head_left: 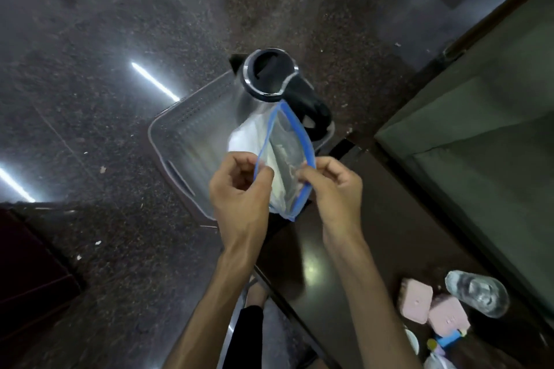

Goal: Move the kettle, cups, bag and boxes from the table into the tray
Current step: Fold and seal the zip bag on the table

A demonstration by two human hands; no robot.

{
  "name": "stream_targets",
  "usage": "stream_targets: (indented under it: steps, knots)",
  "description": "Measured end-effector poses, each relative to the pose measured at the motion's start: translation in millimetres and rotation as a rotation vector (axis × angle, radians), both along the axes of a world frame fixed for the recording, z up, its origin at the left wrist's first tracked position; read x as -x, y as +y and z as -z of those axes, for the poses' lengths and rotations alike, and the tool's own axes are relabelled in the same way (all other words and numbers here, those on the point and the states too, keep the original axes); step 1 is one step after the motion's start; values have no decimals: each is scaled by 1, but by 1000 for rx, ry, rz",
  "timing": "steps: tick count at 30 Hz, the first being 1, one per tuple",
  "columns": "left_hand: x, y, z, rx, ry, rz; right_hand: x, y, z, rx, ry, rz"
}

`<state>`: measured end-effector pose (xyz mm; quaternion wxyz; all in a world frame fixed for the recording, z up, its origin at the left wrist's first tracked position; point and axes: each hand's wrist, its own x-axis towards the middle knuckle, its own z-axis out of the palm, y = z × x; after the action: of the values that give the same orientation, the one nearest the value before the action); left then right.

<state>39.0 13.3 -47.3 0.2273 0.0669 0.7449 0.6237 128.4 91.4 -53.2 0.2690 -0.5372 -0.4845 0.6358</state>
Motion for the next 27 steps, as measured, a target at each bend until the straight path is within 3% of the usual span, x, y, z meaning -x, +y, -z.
stream_targets:
  steps: [6,8,12,15,20,24,27]
  knots:
    - [-100,24,-21,-131,69,168,-115,-7,-9,116,-26,273]
    - [-132,25,-15,-122,102,232,-151,-14,-3,38,-176,334]
    - [-196,24,11,-90,109,335,-218,-35,4,-346,-692,286]
    - [-244,19,38,-42,121,428,-262,-47,12,-402,-802,211]
    - [-306,5,87,174,-15,690,-333,-54,33,6,-837,-65]
    - [-341,-6,117,315,-301,827,-372,-63,61,187,-737,-7]
    - [-352,-10,130,338,-507,847,-381,-65,78,331,-455,156]
